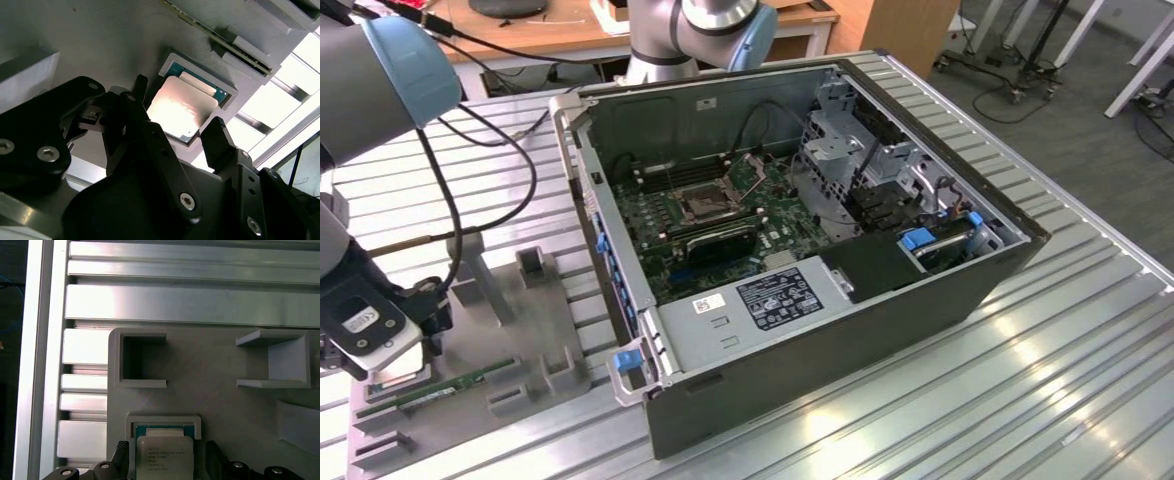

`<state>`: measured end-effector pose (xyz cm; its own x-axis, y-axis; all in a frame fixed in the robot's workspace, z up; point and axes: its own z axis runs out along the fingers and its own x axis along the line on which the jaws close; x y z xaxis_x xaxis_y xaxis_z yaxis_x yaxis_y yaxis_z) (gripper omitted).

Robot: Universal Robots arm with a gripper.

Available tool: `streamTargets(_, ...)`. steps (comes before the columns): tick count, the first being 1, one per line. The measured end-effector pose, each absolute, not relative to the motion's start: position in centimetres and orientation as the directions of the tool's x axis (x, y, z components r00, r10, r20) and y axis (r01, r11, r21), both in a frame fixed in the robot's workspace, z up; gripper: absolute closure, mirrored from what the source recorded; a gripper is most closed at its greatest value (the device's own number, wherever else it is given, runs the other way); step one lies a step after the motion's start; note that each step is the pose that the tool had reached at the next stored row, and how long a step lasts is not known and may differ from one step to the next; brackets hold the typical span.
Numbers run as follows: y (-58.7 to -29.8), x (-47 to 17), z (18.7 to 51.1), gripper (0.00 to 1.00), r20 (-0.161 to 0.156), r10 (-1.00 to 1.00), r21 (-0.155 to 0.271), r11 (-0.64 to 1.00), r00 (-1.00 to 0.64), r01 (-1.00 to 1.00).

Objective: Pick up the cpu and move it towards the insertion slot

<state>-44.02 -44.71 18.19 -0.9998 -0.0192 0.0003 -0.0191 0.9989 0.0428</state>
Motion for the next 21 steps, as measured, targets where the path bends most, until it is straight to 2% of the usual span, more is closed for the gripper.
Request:
streamTargets(5,-44.71,-44.02,18.19,0.31,0.000,-0.019,0.043,0.999,-1.000,-0.019)
streamTargets(7,-44.71,-44.03,18.20,0.43,0.000,-0.019,0.043,0.999,-1.000,-0.019)
streamTargets(9,-44.71,-44.02,18.20,0.45,0.000,-0.019,0.043,0.999,-1.000,-0.019)
streamTargets(21,-44.71,-44.03,18.44,0.45,0.000,-0.019,0.043,0.999,-1.000,-0.019)
